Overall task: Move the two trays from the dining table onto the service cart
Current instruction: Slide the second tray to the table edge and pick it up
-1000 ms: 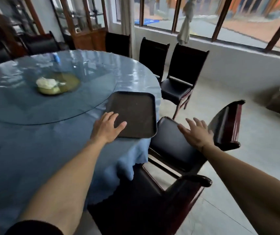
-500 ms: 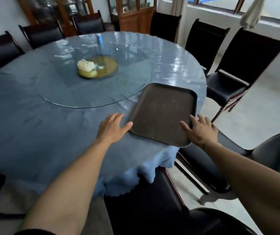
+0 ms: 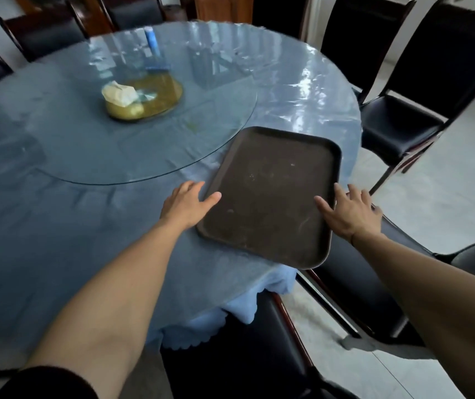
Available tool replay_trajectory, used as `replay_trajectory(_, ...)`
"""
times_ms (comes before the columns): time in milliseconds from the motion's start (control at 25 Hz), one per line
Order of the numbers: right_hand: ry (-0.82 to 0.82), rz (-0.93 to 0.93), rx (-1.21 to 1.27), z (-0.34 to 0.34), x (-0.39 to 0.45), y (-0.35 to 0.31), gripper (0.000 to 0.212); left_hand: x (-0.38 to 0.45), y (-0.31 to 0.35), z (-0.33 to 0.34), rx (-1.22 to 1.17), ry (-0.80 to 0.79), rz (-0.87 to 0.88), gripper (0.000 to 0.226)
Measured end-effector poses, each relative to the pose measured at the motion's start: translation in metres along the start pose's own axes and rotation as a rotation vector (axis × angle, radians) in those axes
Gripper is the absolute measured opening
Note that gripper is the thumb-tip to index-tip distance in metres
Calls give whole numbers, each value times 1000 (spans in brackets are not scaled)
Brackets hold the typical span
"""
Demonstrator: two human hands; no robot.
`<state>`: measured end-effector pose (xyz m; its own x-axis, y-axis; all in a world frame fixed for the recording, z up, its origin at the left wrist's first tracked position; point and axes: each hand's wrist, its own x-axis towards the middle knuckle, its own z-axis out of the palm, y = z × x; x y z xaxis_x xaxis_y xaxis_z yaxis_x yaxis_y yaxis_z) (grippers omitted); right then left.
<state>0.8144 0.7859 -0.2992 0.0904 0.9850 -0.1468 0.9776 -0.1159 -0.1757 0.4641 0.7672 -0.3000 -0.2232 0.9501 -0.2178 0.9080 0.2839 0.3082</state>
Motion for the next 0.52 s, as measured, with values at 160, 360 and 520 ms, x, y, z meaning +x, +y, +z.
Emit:
replay_trajectory(160, -47, 44, 26, 18, 34, 5, 77, 41, 5, 18, -40, -96, -58, 87)
replay_trajectory(360, -95, 121, 169, 39, 75, 2, 79, 93, 15, 32, -104, -159, -120, 90)
replay_trajectory(520, -133, 270, 377, 52, 111, -3, 83, 132, 21, 37, -180, -201, -195, 91)
